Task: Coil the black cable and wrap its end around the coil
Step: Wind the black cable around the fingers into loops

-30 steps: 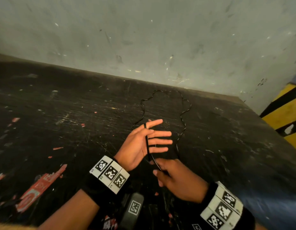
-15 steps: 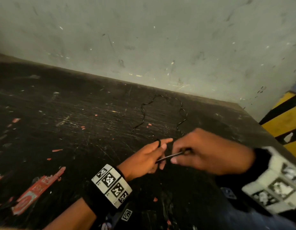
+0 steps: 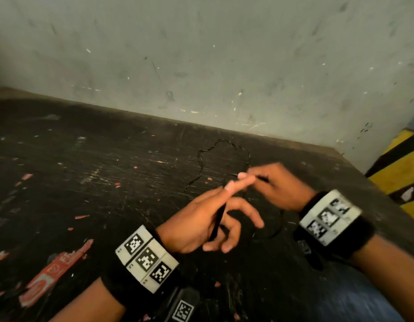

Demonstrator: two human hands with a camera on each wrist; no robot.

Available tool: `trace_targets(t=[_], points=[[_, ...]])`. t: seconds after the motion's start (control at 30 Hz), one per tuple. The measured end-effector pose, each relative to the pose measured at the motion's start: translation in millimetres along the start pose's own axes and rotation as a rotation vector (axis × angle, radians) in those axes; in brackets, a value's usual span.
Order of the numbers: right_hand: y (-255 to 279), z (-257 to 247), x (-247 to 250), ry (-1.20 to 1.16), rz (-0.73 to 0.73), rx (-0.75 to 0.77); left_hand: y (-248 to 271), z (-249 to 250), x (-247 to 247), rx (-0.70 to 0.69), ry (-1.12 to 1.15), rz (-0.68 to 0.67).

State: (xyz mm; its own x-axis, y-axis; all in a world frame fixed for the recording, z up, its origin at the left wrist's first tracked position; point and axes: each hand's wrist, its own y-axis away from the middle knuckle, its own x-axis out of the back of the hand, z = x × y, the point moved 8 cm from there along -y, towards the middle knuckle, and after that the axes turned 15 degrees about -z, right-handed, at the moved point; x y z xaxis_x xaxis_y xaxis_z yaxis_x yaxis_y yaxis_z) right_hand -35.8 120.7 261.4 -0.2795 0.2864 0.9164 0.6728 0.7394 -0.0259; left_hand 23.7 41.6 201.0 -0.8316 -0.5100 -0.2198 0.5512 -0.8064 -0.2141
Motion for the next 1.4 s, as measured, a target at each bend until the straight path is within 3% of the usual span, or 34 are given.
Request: trace_targets(t=[0.2,0.4,0.57,0.7,0.9,1.0,1.1,1.23,1.33,1.4], points=[[9,-22,-86,-0.139,-0.098,0.024,-5,27,39,-0.118,0.049,0.276],[19,-58,-84,-0.048,-0.198,0.005,-3,14,56,-0.035,-0.07,0.377],[25,-72,-50,0.063,-0.286,0.004,-2,-9,45,0.178,-0.387,0.315],[22,-71,-7,0.176,-0.355,0.008,-3,-30,14,0.3,-0.413,0.059],[14,-40,55,0.189,-0.125,0.058,-3,-22,-4,0.195,-0.183,-0.056],[11,-9,39,0.107,-0.045,0.037,-4,-5,-12,0.118,-0.035,-0.102],[12,6,-8,0.024,-0.011,0.022,-8,16,-10,0.006,0.068,-0.101],[15,-16,-64,-0.102,-0.033,0.042,-16,37,12,-0.116,0.151,0.078],[15,-40,-87,-0.06,-0.133,0.047,-20,37,33,-0.12,0.102,0.219],[17,-51,-80,-0.035,-0.122,0.027,-19,33,40,-0.091,0.051,0.276]])
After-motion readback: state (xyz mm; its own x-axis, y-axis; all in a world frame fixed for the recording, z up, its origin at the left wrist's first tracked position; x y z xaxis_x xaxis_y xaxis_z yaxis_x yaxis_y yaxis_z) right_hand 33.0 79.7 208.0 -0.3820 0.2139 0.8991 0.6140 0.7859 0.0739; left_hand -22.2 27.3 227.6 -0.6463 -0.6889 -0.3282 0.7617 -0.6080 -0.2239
